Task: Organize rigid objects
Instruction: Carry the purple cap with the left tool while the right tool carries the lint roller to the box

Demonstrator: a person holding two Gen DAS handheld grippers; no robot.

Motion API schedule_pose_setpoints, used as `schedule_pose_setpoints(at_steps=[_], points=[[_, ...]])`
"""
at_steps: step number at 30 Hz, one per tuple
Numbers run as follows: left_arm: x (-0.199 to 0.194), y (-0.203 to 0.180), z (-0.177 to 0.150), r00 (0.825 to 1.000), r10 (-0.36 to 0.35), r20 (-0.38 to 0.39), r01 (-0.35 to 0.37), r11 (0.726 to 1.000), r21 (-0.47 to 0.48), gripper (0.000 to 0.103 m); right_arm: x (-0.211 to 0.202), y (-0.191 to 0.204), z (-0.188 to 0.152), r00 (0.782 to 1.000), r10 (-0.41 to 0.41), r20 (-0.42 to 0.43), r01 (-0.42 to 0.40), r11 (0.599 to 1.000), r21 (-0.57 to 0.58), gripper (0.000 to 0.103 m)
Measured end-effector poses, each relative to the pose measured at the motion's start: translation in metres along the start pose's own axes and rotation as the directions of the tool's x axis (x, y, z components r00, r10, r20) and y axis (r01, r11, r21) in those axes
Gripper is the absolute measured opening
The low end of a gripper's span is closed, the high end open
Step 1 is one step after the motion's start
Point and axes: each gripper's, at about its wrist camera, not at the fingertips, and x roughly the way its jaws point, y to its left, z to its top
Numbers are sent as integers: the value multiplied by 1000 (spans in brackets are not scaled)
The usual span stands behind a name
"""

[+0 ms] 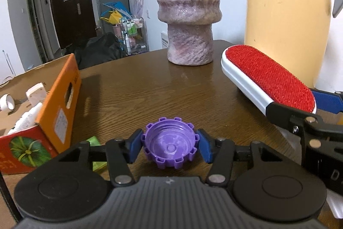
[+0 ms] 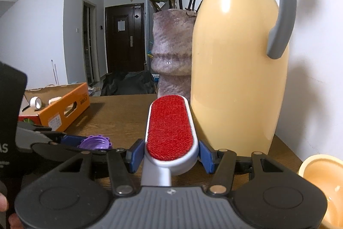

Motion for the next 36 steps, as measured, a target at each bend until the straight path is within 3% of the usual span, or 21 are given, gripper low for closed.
schedule_pose_setpoints(at_steps=[15, 36], points=[[-52, 21, -27, 999, 28, 36, -27, 999, -26, 56, -22, 16, -7, 999, -5, 45, 6, 1000, -24, 54], [-120, 97, -61, 995, 57, 81, -49, 994, -99, 55, -60, 71, -24, 999, -20, 40, 21, 1000, -4, 54]])
